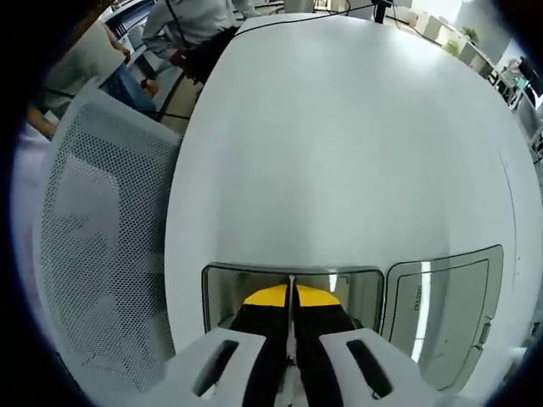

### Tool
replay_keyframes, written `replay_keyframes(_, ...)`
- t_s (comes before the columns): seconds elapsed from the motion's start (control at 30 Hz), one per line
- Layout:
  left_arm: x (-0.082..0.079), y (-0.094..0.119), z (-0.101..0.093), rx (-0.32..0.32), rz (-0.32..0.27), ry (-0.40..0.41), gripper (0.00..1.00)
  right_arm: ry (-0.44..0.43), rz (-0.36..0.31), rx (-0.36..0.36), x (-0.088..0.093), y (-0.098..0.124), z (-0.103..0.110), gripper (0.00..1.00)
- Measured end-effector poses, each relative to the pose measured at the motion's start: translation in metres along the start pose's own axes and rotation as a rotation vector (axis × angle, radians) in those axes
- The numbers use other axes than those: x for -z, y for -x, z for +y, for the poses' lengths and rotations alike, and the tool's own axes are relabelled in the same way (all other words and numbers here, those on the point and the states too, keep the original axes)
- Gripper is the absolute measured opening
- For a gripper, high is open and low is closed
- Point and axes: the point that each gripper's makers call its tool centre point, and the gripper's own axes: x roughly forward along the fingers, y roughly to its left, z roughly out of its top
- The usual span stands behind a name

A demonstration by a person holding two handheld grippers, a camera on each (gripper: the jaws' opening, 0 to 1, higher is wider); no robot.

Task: Insert the divider into the dual guide fixture by aligning both edges with the guide slots and pushing it downward to the bottom, including one-sided entry, uneven engagement, binding, and posture correction.

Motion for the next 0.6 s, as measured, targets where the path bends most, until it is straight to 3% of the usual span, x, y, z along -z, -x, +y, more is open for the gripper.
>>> replay_keyframes(0.6, -0.001, -0.001, 0.002, -0.001, -0.001, -0.006, 0.4, -0.054, -0.063, 0.002, -0.007, 0.014, -0.003, 0.11)
